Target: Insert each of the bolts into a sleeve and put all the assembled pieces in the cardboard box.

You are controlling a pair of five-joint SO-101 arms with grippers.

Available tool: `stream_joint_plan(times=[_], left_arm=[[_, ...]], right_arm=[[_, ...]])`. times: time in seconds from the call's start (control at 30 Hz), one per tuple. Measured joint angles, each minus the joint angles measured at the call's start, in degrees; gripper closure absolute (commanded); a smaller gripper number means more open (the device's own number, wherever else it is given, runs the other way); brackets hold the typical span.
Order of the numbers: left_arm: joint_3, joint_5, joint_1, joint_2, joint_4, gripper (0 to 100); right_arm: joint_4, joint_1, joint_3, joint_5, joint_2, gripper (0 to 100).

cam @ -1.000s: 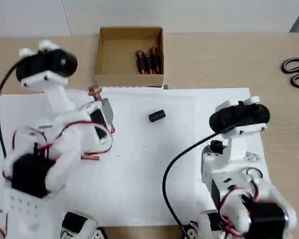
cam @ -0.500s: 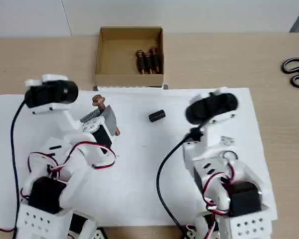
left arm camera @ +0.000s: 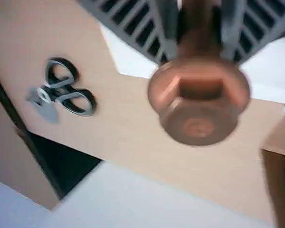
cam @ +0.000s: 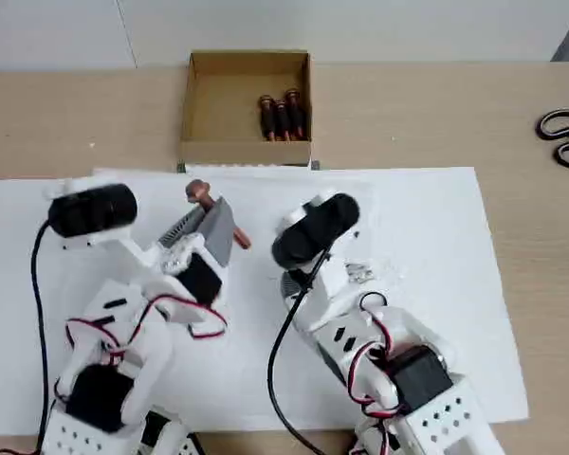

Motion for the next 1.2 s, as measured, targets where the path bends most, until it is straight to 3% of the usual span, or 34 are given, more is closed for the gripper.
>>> stream_joint_plan(times=[0.33,0.5,0.77,1.2], left_arm=[[5.27,0.35,7.91,-8.88,-0.09,99],[6.15,0.35,8.18,-9.41,-0.09,99],[6.15,0.35,8.26,-9.49,-0.26,99],[6.24,0.35,8.09,-9.49,-0.62,99]], right_arm=[[0.0,-5.27,0.0,0.0,0.0,99.6],[-0.53,-5.98,0.0,0.09,-0.35,99.6],[0.26,-6.07,0.0,6.42,-10.46,99.6],[3.52,-5.98,0.0,6.86,-15.03,99.6]])
